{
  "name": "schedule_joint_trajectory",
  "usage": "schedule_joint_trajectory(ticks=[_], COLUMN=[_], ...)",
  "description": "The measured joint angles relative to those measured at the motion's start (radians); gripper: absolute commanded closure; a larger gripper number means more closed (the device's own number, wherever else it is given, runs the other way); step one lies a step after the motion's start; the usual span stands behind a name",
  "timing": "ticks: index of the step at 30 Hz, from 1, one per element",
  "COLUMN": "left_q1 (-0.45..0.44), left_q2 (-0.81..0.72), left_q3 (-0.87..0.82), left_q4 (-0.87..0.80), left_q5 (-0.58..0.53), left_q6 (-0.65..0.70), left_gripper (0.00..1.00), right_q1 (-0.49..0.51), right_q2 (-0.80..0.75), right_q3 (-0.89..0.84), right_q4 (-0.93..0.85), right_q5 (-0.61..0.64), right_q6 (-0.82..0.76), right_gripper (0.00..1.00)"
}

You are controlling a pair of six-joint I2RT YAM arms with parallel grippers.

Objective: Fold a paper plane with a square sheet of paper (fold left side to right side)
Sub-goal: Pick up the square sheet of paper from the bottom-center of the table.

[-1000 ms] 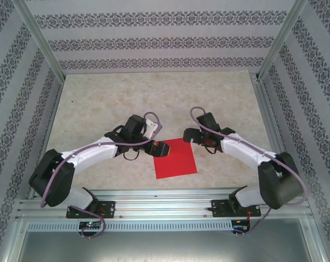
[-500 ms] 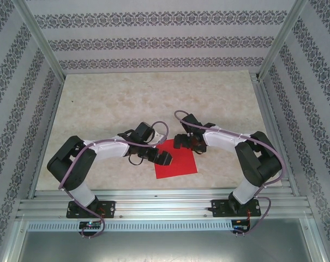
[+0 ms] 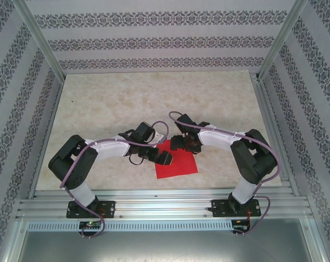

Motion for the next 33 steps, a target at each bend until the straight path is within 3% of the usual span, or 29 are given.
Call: schedule_joint_trajectory(ticks=[6, 18, 24, 33], left_q1=[0.000, -0.001, 0.024, 0.245], left_q2=[0.003, -0.003, -0.082, -0.231], left_q3=[0.005, 0.005, -0.033, -0.054], left_q4=[-0.001, 0.004, 0.053, 0.183], left_q5=[0.000, -0.010, -0.011, 0.084], left_q6=[-0.004, -0.004, -0.027, -0.089], left_gripper=[0.03, 0.02, 0.00, 0.00], right_q1=[0.000, -0.003, -0.079, -0.267], right_q2=[0.000, 0.007, -0.037, -0.215], right_q3=[0.004, -0.024, -0.123, -0.284], right_q4=[0.007, 0.103, 0.216, 0.469], right_q5=[-0.061, -0.248, -0.323, -0.499], right_q6=[0.000, 0.006, 0.019, 0.019], right_gripper=[0.22, 0.70, 0.74, 0.76])
